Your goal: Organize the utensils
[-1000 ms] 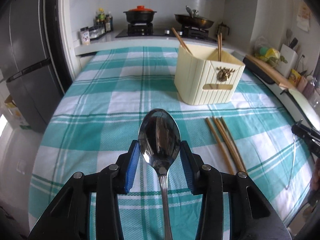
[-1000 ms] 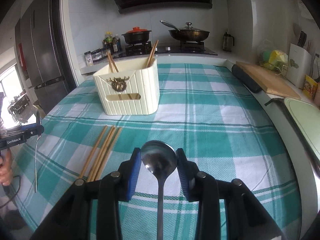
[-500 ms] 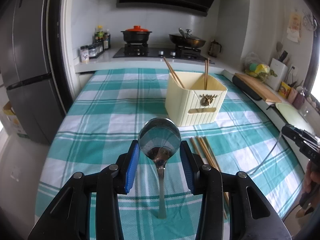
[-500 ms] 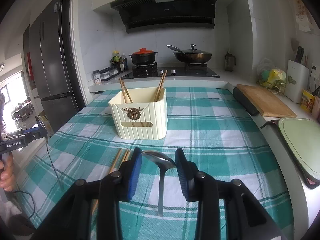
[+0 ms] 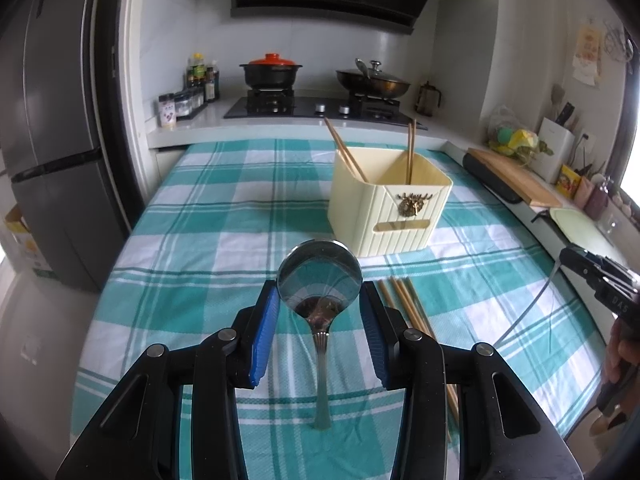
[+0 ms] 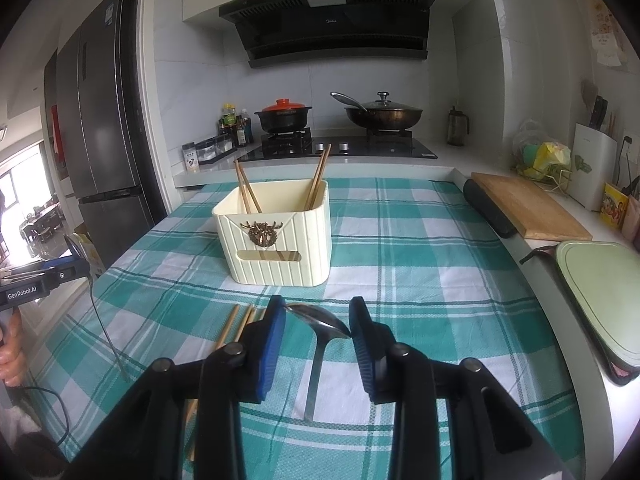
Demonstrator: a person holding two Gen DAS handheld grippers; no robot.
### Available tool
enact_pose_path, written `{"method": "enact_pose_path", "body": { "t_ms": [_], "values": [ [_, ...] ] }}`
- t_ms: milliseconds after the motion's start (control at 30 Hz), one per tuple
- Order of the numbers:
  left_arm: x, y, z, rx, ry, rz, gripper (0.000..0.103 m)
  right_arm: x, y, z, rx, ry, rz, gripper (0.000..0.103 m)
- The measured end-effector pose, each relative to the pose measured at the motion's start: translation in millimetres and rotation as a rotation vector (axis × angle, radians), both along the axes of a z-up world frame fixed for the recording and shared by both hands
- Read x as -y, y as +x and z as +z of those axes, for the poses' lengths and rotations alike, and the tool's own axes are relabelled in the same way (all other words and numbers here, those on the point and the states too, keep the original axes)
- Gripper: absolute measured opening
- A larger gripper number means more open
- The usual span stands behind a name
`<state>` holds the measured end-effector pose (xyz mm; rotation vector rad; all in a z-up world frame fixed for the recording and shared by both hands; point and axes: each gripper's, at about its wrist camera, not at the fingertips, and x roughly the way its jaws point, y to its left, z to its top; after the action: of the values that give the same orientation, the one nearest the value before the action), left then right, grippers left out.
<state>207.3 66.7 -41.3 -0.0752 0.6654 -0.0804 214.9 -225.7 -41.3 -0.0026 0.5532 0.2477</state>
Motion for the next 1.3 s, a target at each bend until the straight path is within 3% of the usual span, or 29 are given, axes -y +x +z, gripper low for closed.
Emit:
{"method": "enact_pose_path", "body": {
  "t_ms": [300,400,600,800,900,967,1000,1033,1167,1300],
  "values": [
    [-0.3,7.8,12.7,0.008,-0.021,-0.014,0.041,-5.1,4.7,21.3,0.027,-0.011,0.025,0.033],
    [-0.4,10.6,20.2,0.019,-0.019,-0.021,0.041,-9.8,7.9,34.0,0.051,-0.028,0.042,0.025],
    [2.3,19.0,29.6,0.03,-0.022,-0.033,0.041,-16.3,23.3,46.0,0.046,-0.041,0.066,0.02],
    [2.3,20.9,23.9,0.013,-0.032,-0.036,0.041,-2.8,20.5,47.0,0.037,-0.009,0.04,0.02],
    [0.3,20.7,22.4,0.006,-0.036,-0.037,0.041,21.7,24.6,47.3,0.014,0.018,-0.028,0.021],
    [-0.8,19.6,23.1,0.009,-0.038,-0.036,0.041,45.7,33.2,41.5,-0.021,0.024,-0.118,0.035],
    [-1.2,18.9,23.7,0.011,-0.039,-0.036,0.041,58.4,39.6,35.1,-0.052,0.032,-0.166,0.051],
    [-1.2,18.6,24.4,0.013,-0.041,-0.036,0.041,70.9,47.9,24.8,-0.104,0.045,-0.201,0.058],
    [-1.6,18.0,26.6,0.02,-0.045,-0.036,0.041,113.3,71.9,-37.0,-0.349,0.217,-0.29,0.058],
    [-0.4,18.5,26.2,0.016,-0.04,-0.039,0.041,122.5,83.9,-87.8,-0.456,0.348,-0.317,0.058]
  ]
}}
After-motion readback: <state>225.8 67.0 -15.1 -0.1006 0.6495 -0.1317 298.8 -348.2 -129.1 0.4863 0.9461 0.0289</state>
